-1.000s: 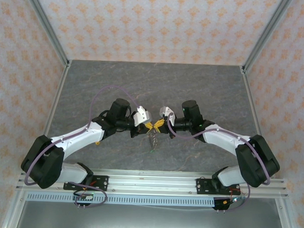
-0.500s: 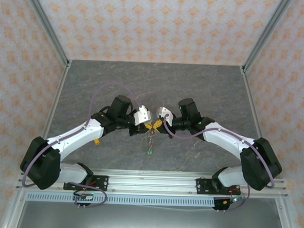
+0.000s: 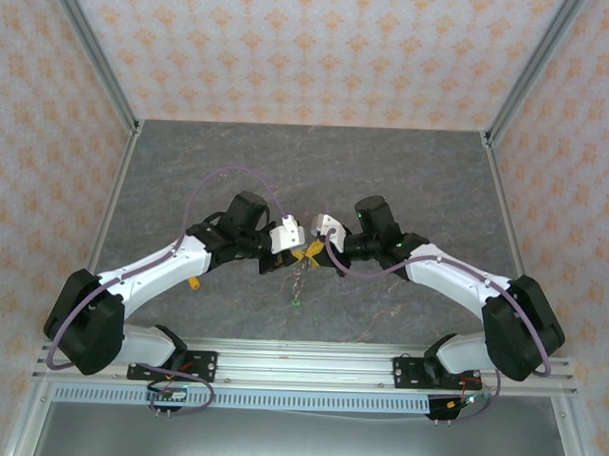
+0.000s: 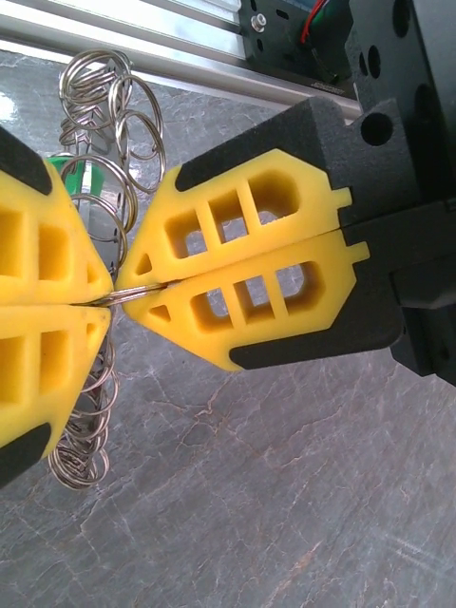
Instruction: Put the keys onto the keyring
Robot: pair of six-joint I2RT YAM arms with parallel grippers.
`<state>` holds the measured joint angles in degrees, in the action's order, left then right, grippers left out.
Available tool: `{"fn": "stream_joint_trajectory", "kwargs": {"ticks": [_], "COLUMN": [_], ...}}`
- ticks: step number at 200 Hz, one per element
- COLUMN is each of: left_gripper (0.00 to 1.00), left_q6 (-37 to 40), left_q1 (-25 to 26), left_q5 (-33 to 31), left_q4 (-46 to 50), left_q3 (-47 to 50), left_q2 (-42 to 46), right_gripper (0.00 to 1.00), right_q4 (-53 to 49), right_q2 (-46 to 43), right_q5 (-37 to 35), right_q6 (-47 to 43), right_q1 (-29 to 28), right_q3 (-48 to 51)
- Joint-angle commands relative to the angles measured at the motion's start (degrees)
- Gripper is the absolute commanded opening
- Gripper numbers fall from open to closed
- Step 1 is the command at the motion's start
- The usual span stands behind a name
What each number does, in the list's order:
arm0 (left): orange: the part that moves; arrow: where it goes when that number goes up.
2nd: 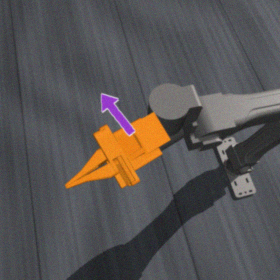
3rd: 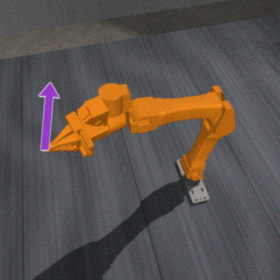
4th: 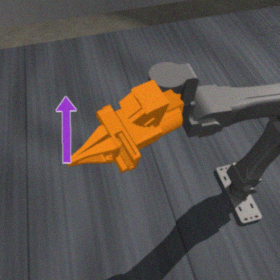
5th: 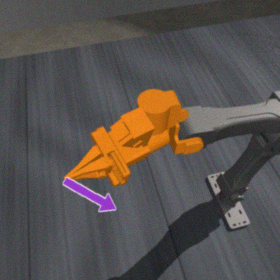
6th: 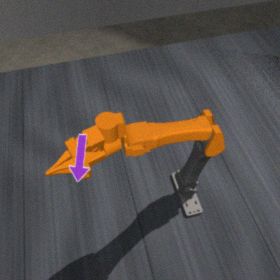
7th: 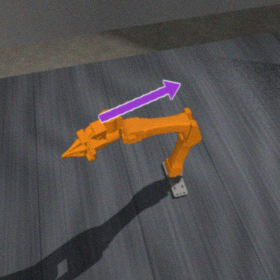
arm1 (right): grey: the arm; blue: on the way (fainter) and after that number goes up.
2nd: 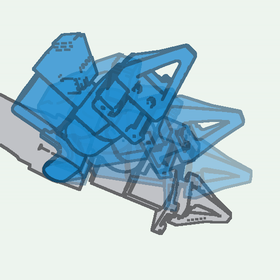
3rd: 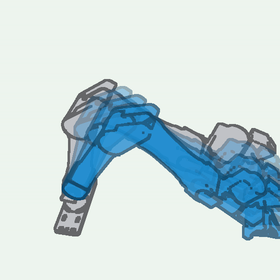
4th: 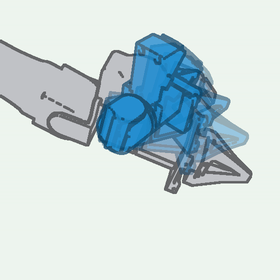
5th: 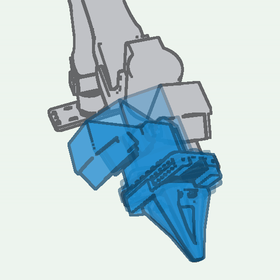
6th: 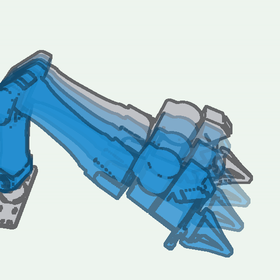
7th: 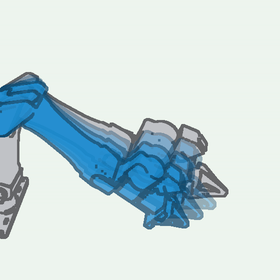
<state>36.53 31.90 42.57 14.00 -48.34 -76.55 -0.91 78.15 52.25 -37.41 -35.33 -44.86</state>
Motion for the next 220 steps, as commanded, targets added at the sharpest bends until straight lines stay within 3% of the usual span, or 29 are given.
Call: {"fn": "stream_joint_trajectory", "kwargs": {"ticks": [1, 31, 61, 130, 163, 199, 220], "left_gripper": [0.00, 0.00, 0.00, 0.00, 0.00, 0.00, 0.02], "left_q6": [0.83, -1.47, -3.76, -6.39, -7.79, -7.09, -6.52], "left_q1": [0.15, 0.00, -0.14, -0.99, -1.49, -1.49, -1.49], "left_q5": [-0.57, 1.58, 4.32, 7.44, 8.07, 7.15, 5.42], "left_q4": [1.22, -3.50, -8.50, -13.08, -15.30, -13.30, -11.87], "left_q3": [-1.41, 0.49, 2.31, 4.05, 5.39, 4.93, 4.76], "left_q2": [-0.44, 0.51, 1.57, 2.01, 2.28, 1.88, 1.78], "right_gripper": [0.00, 0.06, 0.12, 0.14, 0.12, 0.00, 0.00], "right_q4": [3.21, 5.75, 10.05, 13.79, 13.97, 13.39, 12.60], "right_q2": [-1.57, -1.78, -0.41, 2.48, 2.79, 1.70, 1.22], "right_q5": [0.92, -0.40, 2.71, 5.28, 5.67, 7.71, 7.52], "right_q6": [-0.39, 1.60, 4.39, 6.21, 6.21, 6.21, 6.15], "right_q1": [-0.51, -0.33, 0.64, 3.11, 3.49, 3.52, 3.31], "right_q3": [-1.01, 1.68, 4.00, 5.92, 5.84, 4.27, 3.32]}}
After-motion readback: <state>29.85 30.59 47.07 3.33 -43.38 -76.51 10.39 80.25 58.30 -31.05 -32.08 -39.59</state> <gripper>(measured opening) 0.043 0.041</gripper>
